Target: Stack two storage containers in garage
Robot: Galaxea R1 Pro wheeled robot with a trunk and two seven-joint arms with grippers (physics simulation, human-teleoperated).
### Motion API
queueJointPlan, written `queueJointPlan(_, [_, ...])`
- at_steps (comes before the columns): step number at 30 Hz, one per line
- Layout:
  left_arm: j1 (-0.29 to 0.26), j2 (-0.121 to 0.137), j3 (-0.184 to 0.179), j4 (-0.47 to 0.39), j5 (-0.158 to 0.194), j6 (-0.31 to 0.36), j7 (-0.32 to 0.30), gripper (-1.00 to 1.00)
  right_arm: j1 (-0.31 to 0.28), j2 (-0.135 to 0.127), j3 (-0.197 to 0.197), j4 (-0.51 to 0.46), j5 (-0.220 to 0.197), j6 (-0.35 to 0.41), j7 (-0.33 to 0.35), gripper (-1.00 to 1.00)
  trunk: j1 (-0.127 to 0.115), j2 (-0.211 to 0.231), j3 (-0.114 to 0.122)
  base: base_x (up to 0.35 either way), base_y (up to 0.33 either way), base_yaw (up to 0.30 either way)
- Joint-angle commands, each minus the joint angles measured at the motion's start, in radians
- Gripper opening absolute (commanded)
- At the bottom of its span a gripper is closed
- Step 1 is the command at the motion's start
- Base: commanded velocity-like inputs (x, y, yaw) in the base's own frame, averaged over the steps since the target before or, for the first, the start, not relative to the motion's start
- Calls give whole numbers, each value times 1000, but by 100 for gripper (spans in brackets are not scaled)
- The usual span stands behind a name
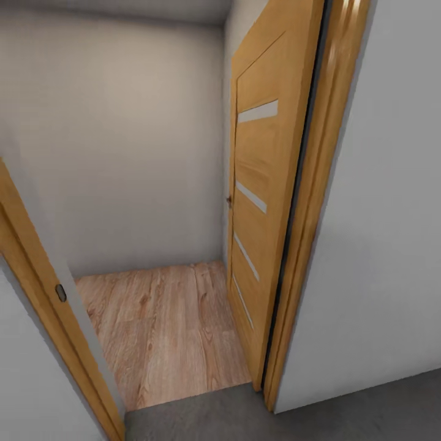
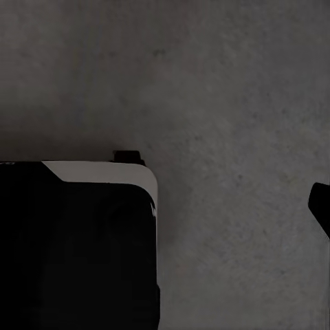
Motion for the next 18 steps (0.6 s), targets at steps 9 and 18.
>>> queueJointPlan(9, [-1, 0, -2, 0, 8, -2, 2, 100, -1, 1, 8, 3, -9, -6, 0, 100, 0, -2, -2, 0, 0, 269])
queueJointPlan(18, [14, 1, -2, 0, 9, -3, -33, 100, 21, -9, 8, 3, -7, -5, 107, 100, 0, -2, -6, 0, 0, 269])
